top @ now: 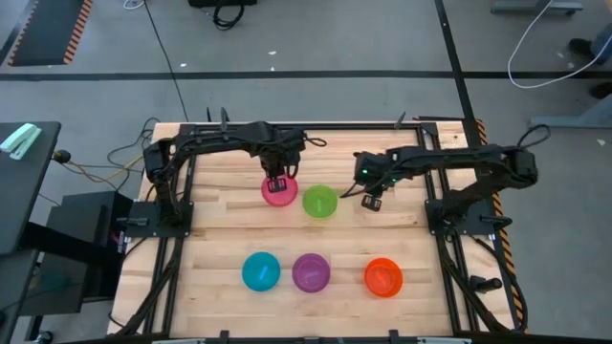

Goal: Nest bowls inside each other

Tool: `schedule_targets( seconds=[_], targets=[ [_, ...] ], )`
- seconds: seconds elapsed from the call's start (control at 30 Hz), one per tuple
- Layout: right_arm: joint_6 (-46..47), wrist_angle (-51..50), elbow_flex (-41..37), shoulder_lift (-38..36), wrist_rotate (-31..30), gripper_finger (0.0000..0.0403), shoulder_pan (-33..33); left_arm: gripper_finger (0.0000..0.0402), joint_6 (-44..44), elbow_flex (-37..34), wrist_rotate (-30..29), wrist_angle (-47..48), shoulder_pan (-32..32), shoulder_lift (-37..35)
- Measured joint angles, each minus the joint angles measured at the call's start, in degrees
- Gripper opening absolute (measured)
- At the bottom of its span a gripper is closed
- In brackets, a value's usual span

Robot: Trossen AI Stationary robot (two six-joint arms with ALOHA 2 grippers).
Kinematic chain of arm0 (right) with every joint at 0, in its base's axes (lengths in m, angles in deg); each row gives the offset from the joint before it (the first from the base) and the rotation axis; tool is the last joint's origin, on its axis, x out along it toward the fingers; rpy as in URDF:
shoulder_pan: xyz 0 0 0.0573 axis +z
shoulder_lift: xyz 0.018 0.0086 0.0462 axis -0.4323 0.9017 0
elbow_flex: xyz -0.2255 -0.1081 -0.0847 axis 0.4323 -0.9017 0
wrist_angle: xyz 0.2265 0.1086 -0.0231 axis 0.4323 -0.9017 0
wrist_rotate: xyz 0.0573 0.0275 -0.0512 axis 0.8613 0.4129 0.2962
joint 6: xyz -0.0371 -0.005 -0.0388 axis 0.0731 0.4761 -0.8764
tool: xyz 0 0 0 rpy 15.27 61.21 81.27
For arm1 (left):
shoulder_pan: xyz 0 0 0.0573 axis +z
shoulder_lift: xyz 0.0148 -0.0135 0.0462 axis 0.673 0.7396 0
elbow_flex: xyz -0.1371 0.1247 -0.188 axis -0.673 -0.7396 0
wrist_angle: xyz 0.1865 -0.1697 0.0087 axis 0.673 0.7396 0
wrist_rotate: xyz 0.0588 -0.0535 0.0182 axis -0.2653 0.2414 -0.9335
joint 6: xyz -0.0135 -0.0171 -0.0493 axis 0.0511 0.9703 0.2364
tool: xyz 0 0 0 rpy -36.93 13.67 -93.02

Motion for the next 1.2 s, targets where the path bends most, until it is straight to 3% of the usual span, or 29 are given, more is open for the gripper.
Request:
schedule_targets(
  seconds=[0.3,0.6,0.73,0.93,1.2],
  targets=[
    [6.6,2.5,-10.0,-7.5,0.0,0.0077,3.4,0.0008,-0.4,8.1,0.0,-0.2,-4.7,0.0],
    [9.2,6.1,-11.8,-7.9,-1.3,0.0077,8.0,0.0008,-2.4,10.3,3.6,-6.8,-7.1,-0.1],
    [8.5,12.1,-11.8,-7.6,-1.5,0.0077,8.6,0.0008,-2.4,10.3,5.4,-9.0,-6.9,0.1],
    [6.7,22.9,-11.8,-4.6,-0.9,0.0065,5.3,0.0008,-2.1,10.3,5.4,-7.8,-6.8,1.2],
    [3.7,30.0,-11.8,-0.7,1.8,0.0007,-1.1,0.0008,-0.8,10.4,5.4,-4.5,-7.2,2.5]
  ],
)
